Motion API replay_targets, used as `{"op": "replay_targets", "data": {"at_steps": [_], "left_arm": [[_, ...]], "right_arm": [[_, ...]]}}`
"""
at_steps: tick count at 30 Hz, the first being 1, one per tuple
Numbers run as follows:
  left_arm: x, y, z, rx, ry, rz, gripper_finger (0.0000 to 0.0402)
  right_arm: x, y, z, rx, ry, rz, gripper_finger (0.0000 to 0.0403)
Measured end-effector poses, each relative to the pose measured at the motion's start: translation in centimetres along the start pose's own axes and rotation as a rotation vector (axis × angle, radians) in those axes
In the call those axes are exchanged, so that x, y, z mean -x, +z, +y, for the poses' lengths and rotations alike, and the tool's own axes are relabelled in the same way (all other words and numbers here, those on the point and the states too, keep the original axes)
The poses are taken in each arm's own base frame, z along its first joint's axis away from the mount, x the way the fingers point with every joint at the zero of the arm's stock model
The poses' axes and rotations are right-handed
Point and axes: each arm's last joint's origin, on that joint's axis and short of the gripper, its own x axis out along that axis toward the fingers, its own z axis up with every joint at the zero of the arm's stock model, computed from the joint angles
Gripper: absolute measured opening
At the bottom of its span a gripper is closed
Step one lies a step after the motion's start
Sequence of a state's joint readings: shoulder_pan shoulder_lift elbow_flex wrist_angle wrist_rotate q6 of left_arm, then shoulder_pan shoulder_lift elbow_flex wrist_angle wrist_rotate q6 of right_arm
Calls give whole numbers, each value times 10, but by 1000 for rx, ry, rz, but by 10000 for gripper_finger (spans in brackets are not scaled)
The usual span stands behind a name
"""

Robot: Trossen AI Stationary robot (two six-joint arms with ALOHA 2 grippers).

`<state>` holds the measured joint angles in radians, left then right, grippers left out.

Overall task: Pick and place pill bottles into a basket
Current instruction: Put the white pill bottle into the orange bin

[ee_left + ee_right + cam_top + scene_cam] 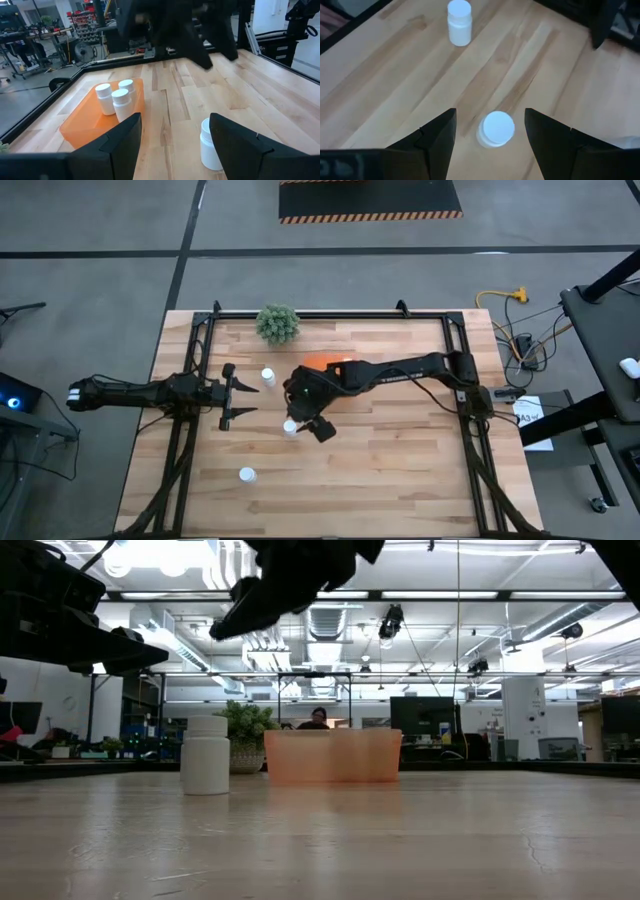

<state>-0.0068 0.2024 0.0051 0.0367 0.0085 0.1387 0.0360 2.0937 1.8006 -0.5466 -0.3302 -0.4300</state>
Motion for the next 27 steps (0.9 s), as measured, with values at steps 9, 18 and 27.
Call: {"op": "replay_targets", "data": {"at_steps": [9,18,27], "left_arm": [[0,0,0,0,0,0,217],[0,0,0,0,0,0,217],[0,0,0,0,0,0,217]], "right_arm": [[-25,-25,1,-39,-49,-58,224],[-38,-37,1,-43,-124,-196,224],[-47,-55,6,-81,-141,-268,224]]}}
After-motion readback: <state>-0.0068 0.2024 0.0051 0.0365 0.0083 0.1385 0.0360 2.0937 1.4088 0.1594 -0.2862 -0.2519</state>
